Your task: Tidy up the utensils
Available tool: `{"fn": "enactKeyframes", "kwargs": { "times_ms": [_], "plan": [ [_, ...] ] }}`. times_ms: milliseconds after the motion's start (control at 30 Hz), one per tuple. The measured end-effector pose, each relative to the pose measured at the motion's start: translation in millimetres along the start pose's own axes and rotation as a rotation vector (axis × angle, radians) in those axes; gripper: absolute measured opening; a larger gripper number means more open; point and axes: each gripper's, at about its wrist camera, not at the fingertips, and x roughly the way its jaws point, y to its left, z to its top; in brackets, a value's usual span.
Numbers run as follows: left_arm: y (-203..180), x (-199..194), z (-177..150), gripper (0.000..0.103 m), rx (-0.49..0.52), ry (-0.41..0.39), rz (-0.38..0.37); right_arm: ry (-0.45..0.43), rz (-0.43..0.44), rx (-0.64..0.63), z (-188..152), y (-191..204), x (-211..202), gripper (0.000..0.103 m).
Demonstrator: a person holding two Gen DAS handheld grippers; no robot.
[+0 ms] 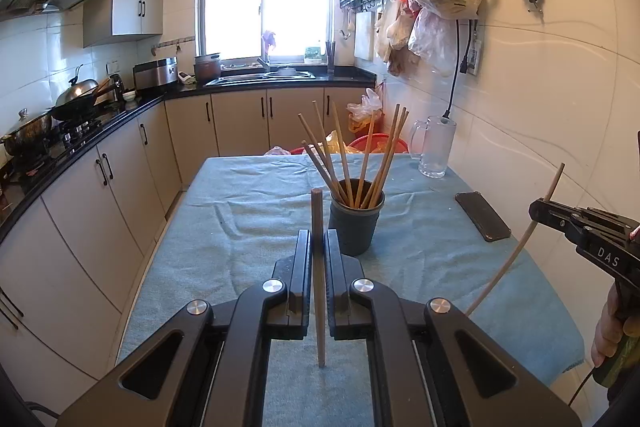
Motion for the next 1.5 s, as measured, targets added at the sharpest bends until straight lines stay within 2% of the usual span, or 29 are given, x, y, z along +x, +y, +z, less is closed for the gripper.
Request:
{"fn": "enactKeyframes", "kwargs": {
  "times_ms": [533,1000,1167,1333,1500],
  "plan": [
    [0,-3,0,0.006,-0.006,0.004,-0.009,-0.013,0.003,0.015,-1,1,-7,0.007],
    [4,-17,2,0.006,-0.139,0.007,-0.093,-0.058,0.019,0.062,-5,9,-17,0.007],
    [5,-22,3,0.006,-0.175,-0.013,-0.091,-0.093,0.012,0.085,-7,16,-23,0.007],
    [7,-25,8,0.006,-0.154,-0.045,-0.035,-0.119,0.009,0.106,-5,20,-27,0.007],
    [10,-22,16,0.006,-0.158,-0.047,-0.031,-0.129,0.024,0.124,4,21,-29,0.007]
  ]
}}
